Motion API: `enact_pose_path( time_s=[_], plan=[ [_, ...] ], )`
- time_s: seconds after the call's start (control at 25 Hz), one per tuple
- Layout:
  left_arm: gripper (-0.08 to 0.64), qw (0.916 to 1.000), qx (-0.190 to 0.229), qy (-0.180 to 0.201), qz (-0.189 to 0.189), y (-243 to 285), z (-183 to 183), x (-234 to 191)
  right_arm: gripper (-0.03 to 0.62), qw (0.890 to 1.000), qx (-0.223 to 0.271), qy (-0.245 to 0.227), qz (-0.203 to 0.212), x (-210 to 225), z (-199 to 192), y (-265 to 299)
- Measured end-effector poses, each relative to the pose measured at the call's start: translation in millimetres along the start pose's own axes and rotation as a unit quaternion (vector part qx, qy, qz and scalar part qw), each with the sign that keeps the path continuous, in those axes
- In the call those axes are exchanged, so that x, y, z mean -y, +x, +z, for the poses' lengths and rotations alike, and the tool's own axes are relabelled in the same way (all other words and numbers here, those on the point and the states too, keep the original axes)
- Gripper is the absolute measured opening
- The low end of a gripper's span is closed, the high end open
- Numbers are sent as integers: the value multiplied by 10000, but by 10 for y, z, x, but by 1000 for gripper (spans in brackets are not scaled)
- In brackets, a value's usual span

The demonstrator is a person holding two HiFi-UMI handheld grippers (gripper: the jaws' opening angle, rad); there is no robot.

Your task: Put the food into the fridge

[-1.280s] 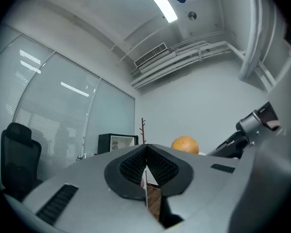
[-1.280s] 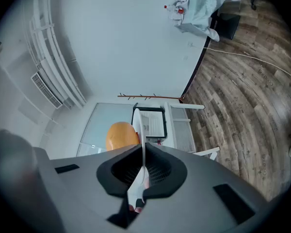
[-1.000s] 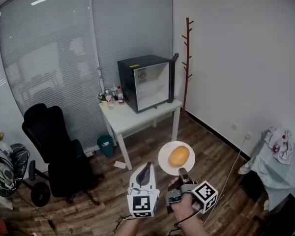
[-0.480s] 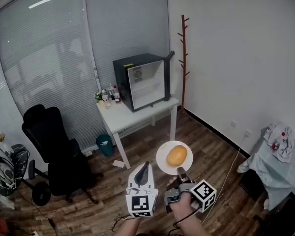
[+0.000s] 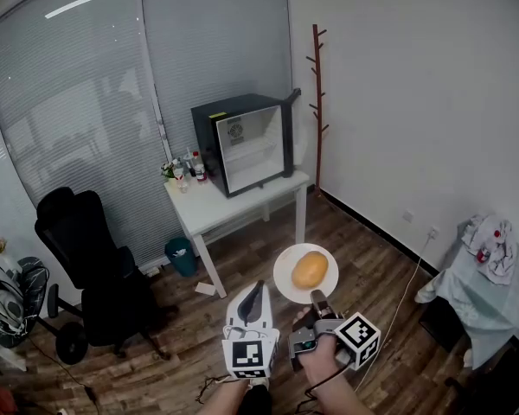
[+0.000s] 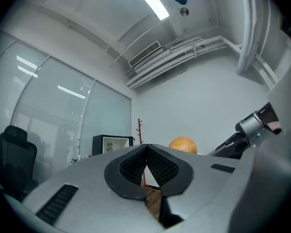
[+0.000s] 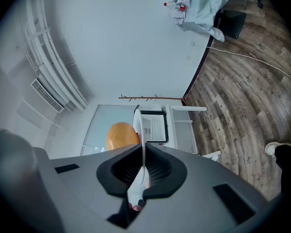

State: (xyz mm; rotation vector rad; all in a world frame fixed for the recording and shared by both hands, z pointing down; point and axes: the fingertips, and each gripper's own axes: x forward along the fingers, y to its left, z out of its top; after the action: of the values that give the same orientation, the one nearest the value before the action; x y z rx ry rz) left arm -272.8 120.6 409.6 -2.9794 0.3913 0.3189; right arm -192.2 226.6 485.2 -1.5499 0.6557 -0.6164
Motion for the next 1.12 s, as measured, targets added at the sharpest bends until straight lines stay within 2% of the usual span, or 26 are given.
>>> enact_pose_path(
  time_s=[0.24,0.44,0.8,1.12],
  plan=[
    [26,10000,23,-32,-54,232,-105,-75,32,10000,15,20,-19,62,47,264],
    [26,10000,18,-79,45,574,-244,-281,32,9998,-85,-85,-142,117,67,671],
    [26,9999,-58,3,126,1372,-553,-935,32,9995,-136,-160,-252,119,-80,1739],
    [26,9997,-32,-184,176,2005,-704,-1533,32,9990,-205,-205,-351,72,-263,2608]
  ],
)
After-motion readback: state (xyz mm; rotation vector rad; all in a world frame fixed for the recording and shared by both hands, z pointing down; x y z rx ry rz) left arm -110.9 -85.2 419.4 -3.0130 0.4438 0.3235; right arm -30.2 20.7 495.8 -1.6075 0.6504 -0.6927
